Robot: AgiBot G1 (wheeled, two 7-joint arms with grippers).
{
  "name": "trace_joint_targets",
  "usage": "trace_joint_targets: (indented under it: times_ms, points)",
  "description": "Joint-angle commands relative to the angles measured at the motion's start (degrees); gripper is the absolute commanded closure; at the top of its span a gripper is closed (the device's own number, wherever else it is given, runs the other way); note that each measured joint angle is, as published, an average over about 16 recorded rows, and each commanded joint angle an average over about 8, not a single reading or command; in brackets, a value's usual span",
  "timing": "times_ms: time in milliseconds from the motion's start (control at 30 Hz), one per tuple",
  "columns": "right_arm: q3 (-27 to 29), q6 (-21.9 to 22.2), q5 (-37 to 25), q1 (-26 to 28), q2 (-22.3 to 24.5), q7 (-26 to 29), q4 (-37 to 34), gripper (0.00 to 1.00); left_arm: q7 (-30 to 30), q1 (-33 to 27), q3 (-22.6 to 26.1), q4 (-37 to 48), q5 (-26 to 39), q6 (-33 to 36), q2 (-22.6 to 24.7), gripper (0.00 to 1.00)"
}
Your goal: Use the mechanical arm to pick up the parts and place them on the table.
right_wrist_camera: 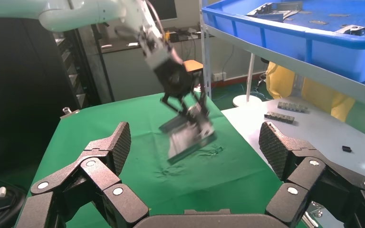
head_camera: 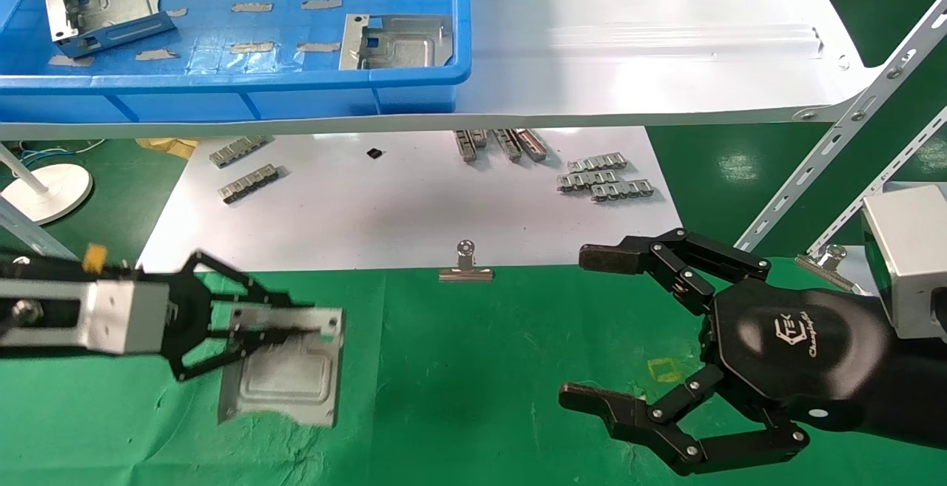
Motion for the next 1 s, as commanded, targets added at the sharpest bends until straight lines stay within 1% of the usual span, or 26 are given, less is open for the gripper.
trace_joint_targets:
  times_ms: [33,133,167,200,400,433,467,633,767,867,1000]
  points:
    - [0.0,0.0,0.0,0.0,0.0,0.0,0.0,0.0,3.0,0.4,1.5,3.0,2.0,-0.1,0.5,1.0]
    - [0.0,0.0,0.0,0.0,0.0,0.0,0.0,0.0,5.3,0.2,3.1,6.5,4.2,-0.5,1.7,1.0]
    - [0.0,0.0,0.0,0.0,0.0,0.0,0.0,0.0,6.0,0.1,3.5,7.7,4.8,-0.6,2.2,0.97]
    - [0.0,0.0,0.0,0.0,0.0,0.0,0.0,0.0,6.7,0.0,3.9,8.8,5.3,-0.7,2.7,0.88]
    - [0.0,0.0,0.0,0.0,0.0,0.0,0.0,0.0,10.4,-0.8,4.7,15.3,6.1,-0.6,5.5,0.13]
    - [0.0,0.0,0.0,0.0,0.0,0.0,0.0,0.0,11.0,-0.9,4.7,16.2,6.1,-0.5,5.8,0.04]
    - [0.0,0.0,0.0,0.0,0.0,0.0,0.0,0.0,11.6,-1.0,4.8,17.1,6.1,-0.5,6.2,0.0]
    - [0.0,0.0,0.0,0.0,0.0,0.0,0.0,0.0,14.1,-1.6,4.9,20.8,6.1,-0.9,7.3,0.0]
    - [0.0,0.0,0.0,0.0,0.0,0.0,0.0,0.0,14.3,-2.2,4.6,23.4,5.5,-0.7,8.0,0.0]
    - [0.0,0.0,0.0,0.0,0.0,0.0,0.0,0.0,12.6,-2.6,4.0,25.1,4.2,0.2,8.1,0.0]
    - [0.0,0.0,0.0,0.0,0.0,0.0,0.0,0.0,7.8,-2.7,2.6,26.9,1.4,1.0,7.8,0.0]
